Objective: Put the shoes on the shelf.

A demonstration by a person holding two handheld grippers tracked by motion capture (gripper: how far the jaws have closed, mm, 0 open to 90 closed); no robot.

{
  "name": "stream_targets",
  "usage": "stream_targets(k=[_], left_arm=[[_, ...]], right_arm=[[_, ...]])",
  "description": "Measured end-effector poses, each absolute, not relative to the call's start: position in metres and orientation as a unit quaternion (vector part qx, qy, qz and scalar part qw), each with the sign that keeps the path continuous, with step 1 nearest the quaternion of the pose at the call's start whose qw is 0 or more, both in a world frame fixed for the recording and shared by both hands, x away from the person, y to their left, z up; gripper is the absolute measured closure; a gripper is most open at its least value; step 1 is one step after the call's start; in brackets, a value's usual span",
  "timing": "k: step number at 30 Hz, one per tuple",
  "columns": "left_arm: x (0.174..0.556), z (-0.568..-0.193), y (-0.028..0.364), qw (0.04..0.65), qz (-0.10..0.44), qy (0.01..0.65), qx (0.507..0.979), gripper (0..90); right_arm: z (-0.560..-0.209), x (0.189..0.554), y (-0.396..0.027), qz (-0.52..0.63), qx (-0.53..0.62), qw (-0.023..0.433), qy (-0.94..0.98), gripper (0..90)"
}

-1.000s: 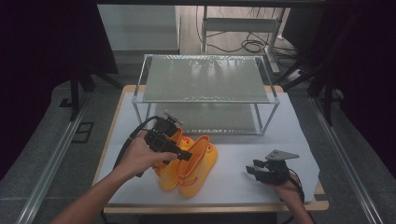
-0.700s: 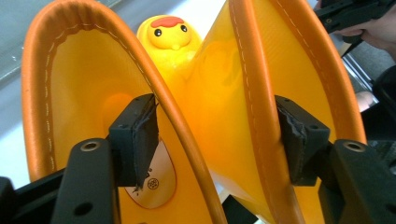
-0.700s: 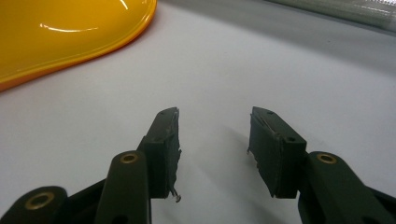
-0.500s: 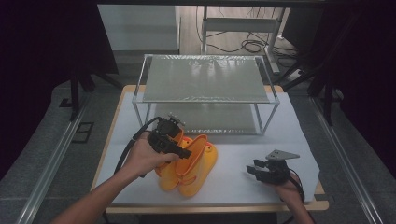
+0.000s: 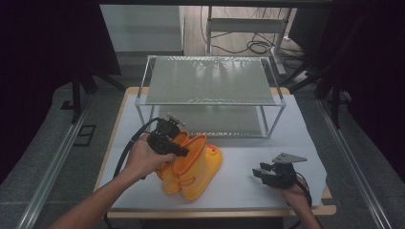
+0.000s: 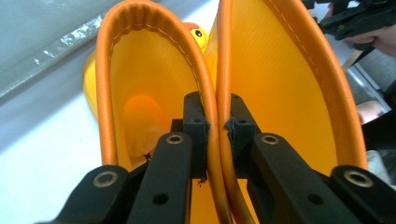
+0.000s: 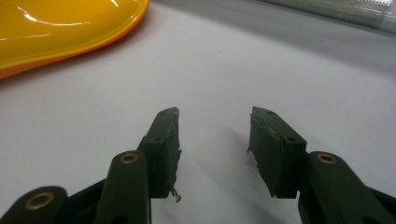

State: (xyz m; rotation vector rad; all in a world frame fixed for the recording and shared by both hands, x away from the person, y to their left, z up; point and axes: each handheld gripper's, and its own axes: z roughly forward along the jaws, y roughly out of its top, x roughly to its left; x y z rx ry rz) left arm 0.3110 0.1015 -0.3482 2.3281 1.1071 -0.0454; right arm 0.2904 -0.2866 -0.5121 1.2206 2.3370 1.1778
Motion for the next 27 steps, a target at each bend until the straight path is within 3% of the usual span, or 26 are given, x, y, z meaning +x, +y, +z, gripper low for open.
stream_targets(k=[14, 27], left_arm=[[0.326, -0.340, 0.118, 0.315, -0.072, 0.408, 0.854, 82.5], [0.324, -0.284, 0.113, 0.377, -0.095, 0.364, 0.846, 82.5]], right_arm=[[-0.511, 0.292, -0.292, 0.408, 0.429, 0.131, 0.795, 53.1], [-0.511, 0.292, -0.294, 0.408, 0.430, 0.134, 0.794, 53.2]])
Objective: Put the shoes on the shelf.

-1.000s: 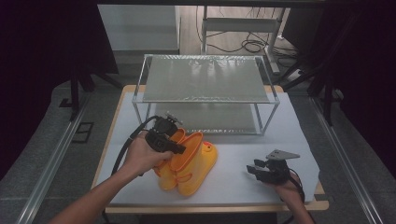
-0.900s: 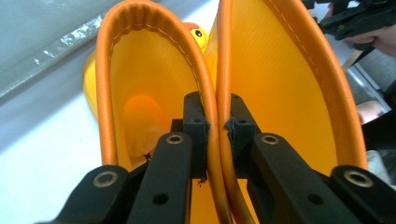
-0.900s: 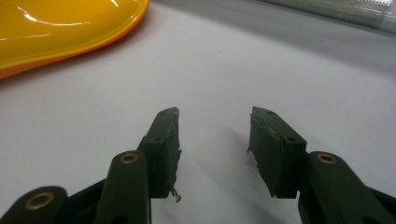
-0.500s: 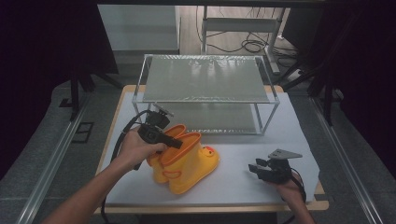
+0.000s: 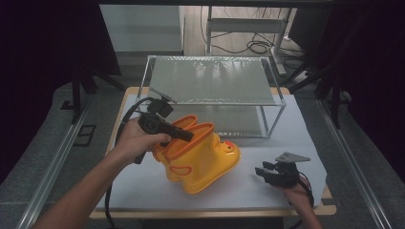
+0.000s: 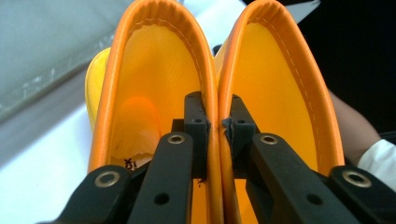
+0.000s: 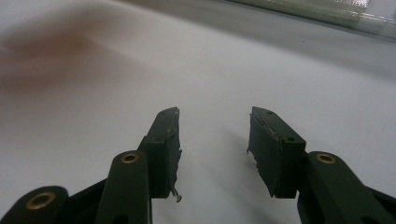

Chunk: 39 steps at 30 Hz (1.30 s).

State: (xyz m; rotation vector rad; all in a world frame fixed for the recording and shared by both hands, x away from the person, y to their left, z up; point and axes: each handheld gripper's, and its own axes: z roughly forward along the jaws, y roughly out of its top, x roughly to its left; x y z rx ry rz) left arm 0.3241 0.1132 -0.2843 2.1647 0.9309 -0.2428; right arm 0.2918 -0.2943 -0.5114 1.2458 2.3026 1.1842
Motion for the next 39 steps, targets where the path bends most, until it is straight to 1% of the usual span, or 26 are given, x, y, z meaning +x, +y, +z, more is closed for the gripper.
stream_targets(k=[12, 20, 27, 33, 39], left_arm=[[0.326, -0.229, 0.099, 0.398, -0.087, 0.339, 0.848, 82.5], [0.334, -0.198, 0.097, 0.422, -0.105, 0.329, 0.839, 82.5], [0.342, -0.171, 0.097, 0.437, -0.105, 0.323, 0.833, 82.5], [0.360, -0.144, 0.094, 0.450, -0.099, 0.328, 0.825, 82.5], [0.381, -0.127, 0.090, 0.458, -0.087, 0.343, 0.815, 82.5]], right_arm=[[-0.511, 0.292, -0.296, 0.409, 0.432, 0.134, 0.793, 53.2], [-0.511, 0.293, -0.299, 0.410, 0.434, 0.135, 0.791, 53.3], [-0.511, 0.293, -0.299, 0.410, 0.436, 0.134, 0.790, 53.4], [-0.511, 0.293, -0.299, 0.412, 0.437, 0.134, 0.788, 53.4], [-0.511, 0.293, -0.300, 0.412, 0.438, 0.135, 0.787, 53.4]])
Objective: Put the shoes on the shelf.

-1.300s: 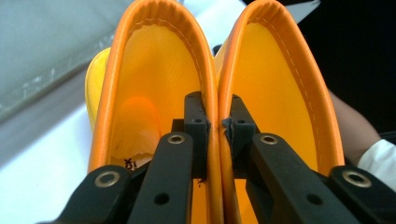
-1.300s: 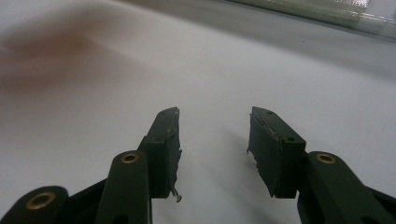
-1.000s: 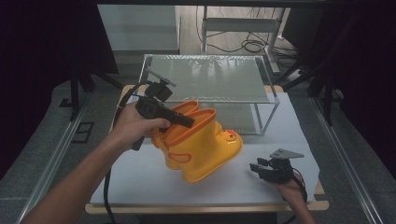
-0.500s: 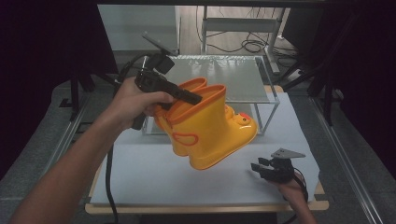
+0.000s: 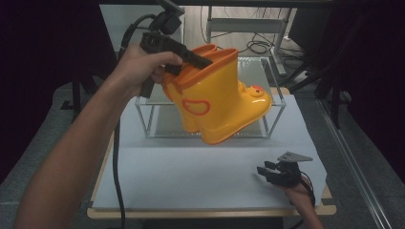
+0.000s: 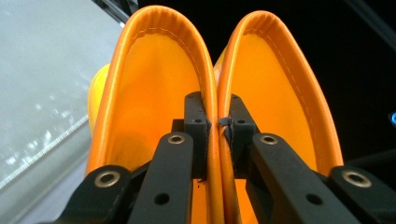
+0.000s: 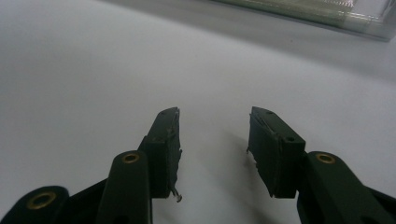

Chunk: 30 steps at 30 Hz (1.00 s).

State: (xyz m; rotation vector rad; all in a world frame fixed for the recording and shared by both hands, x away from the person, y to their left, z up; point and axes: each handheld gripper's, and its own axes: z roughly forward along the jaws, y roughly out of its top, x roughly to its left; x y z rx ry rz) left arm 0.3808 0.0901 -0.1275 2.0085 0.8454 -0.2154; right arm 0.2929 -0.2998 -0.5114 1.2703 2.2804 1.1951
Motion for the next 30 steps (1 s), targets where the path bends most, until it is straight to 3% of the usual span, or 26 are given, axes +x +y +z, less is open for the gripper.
stream_targets(k=[9, 19, 30], left_arm=[[0.424, -0.108, 0.077, 0.465, -0.043, 0.399, 0.789, 82.4], [0.467, -0.114, 0.077, 0.464, -0.026, 0.454, 0.760, 82.5], [0.499, -0.127, 0.067, 0.446, 0.027, 0.534, 0.718, 82.4]], right_arm=[[-0.512, 0.294, -0.302, 0.414, 0.441, 0.135, 0.785, 53.4], [-0.512, 0.294, -0.303, 0.413, 0.439, 0.137, 0.786, 53.4], [-0.513, 0.293, -0.302, 0.412, 0.440, 0.137, 0.786, 53.5]])
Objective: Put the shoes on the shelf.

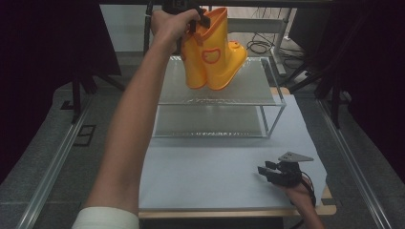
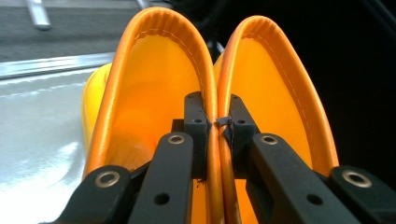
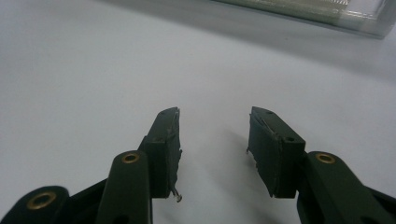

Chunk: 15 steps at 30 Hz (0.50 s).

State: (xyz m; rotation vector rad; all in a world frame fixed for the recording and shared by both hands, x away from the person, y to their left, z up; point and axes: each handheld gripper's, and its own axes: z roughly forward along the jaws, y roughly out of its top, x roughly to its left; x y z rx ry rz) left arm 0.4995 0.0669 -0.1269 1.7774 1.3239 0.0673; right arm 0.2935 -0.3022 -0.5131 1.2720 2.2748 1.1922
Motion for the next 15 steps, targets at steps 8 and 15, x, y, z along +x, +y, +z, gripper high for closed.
stream_targets(k=[8, 15], left_arm=[[0.513, -0.133, 0.057, 0.427, 0.067, 0.579, 0.691, 82.4], [0.517, -0.136, 0.058, 0.423, 0.087, 0.603, 0.671, 82.4]], right_arm=[[-0.512, 0.293, -0.303, 0.415, 0.439, 0.137, 0.785, 53.4], [-0.511, 0.293, -0.305, 0.417, 0.440, 0.137, 0.783, 53.4]])
